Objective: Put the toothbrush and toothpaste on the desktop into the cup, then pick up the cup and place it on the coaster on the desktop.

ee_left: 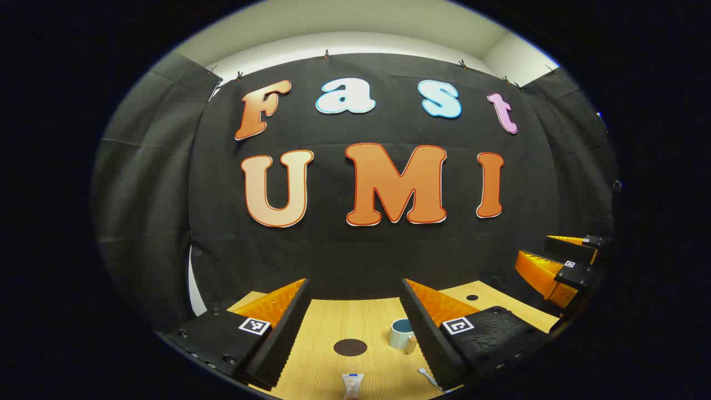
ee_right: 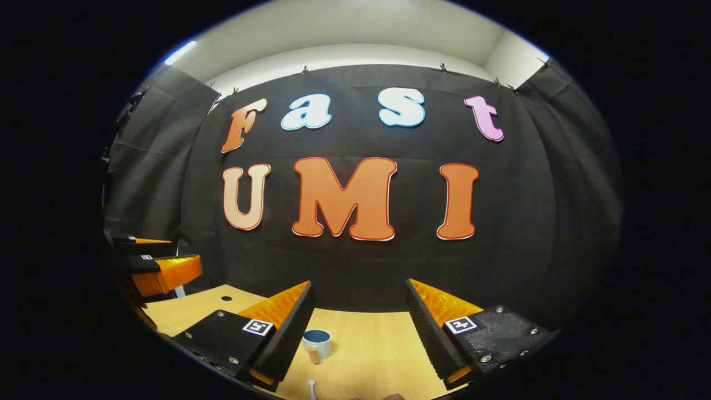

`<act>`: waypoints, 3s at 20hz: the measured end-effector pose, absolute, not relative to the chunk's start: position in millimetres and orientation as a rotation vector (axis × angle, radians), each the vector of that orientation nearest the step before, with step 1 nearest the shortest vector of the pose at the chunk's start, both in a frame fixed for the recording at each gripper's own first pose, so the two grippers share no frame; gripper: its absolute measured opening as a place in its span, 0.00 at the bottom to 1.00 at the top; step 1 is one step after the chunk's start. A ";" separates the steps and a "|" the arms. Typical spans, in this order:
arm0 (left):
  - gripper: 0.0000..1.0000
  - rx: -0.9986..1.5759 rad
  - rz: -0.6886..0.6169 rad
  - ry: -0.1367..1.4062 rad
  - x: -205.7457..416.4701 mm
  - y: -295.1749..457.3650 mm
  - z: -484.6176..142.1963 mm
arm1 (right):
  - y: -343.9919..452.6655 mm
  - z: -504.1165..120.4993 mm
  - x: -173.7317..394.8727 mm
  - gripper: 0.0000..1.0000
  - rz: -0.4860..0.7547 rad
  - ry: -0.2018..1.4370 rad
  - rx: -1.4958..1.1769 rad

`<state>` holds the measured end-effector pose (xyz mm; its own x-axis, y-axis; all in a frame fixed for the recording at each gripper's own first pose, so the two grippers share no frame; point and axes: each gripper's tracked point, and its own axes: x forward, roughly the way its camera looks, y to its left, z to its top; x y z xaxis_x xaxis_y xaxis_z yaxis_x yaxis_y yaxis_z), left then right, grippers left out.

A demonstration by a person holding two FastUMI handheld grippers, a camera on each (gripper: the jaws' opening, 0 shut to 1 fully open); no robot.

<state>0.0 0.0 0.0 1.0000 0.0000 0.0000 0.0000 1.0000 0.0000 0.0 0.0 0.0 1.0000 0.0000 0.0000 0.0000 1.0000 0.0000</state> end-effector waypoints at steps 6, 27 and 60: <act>0.96 0.024 -0.018 -0.011 -7.4 18.3 3.3 | 22.4 2.8 -9.2 0.96 -0.015 0.006 -0.044; 0.97 0.046 -0.053 0.052 -24.7 51.7 -20.8 | 57.4 -72.0 -26.6 0.98 0.033 0.259 -0.171; 0.99 0.043 0.148 0.489 -0.6 94.0 -162.9 | 86.0 -357.5 -79.6 0.70 0.243 1.456 -0.169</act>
